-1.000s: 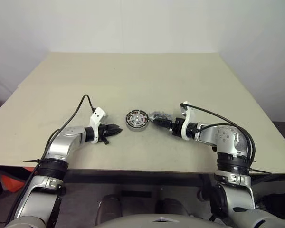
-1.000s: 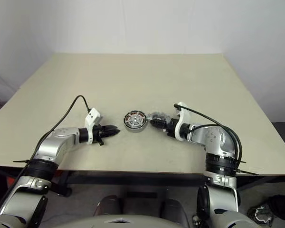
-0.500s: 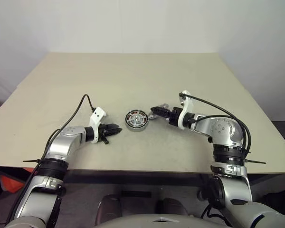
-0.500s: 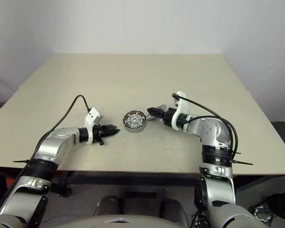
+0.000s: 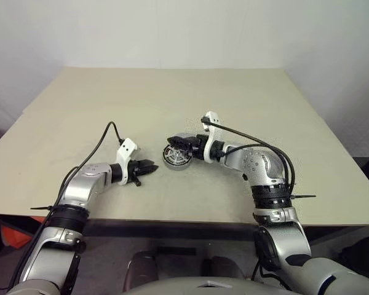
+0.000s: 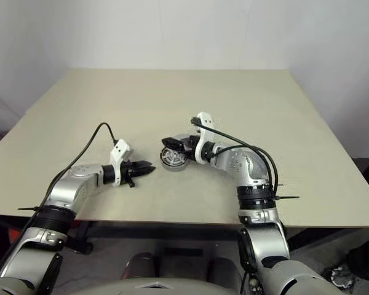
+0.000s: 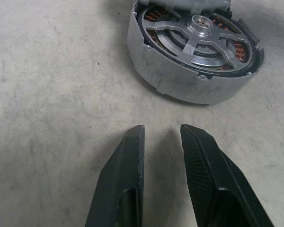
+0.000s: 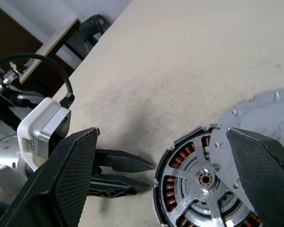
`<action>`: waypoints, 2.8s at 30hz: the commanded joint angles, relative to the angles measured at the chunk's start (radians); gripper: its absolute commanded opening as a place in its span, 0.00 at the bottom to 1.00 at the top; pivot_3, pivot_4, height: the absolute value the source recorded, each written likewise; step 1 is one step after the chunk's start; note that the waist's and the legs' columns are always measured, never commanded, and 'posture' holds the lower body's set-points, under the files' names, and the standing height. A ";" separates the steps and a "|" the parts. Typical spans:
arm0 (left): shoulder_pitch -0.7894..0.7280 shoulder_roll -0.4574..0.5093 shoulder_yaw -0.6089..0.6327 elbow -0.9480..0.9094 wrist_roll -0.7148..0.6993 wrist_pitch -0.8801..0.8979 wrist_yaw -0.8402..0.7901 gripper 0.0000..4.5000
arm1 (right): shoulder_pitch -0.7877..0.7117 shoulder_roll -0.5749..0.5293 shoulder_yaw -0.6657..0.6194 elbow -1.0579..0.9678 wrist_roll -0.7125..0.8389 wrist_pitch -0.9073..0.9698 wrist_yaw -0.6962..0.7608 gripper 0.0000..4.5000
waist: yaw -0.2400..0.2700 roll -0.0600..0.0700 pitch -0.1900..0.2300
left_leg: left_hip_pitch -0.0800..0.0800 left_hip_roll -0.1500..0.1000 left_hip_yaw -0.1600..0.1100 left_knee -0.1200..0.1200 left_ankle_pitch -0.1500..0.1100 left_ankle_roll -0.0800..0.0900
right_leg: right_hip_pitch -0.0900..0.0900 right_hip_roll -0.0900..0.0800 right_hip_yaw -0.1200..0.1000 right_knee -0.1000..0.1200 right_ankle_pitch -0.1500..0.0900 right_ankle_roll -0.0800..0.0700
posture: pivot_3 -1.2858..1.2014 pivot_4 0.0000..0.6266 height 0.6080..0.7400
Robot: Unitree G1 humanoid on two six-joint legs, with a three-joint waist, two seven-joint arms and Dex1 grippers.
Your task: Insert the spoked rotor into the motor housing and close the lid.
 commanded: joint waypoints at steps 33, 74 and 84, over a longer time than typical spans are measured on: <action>-0.022 0.007 0.018 -0.055 -0.017 0.023 -0.022 0.29 | -0.084 -0.019 0.162 0.407 -0.387 -0.569 0.094 0.99 | -0.004 0.000 0.000 | 0.000 0.000 0.000 0.001 -0.001 0.001 | -0.001 0.001 0.000 0.001 0.000 -0.001 | 0.52 0.00 1.00; -0.026 0.017 0.017 -0.036 -0.011 0.015 -0.019 0.29 | 0.087 -0.112 0.260 0.100 -0.376 -0.659 0.422 0.66 | -0.003 0.000 0.000 | -0.001 0.000 0.000 0.002 -0.002 0.003 | -0.001 0.001 0.000 0.001 0.000 -0.001 | 0.52 0.00 1.00; -0.030 0.017 0.019 -0.034 -0.010 0.016 -0.014 0.29 | 0.090 -0.121 0.279 0.148 -0.391 -0.682 0.429 0.66 | -0.003 0.000 0.000 | -0.001 0.000 0.000 0.003 -0.001 0.003 | -0.001 0.001 0.000 0.001 0.000 -0.001 | 0.52 0.00 1.00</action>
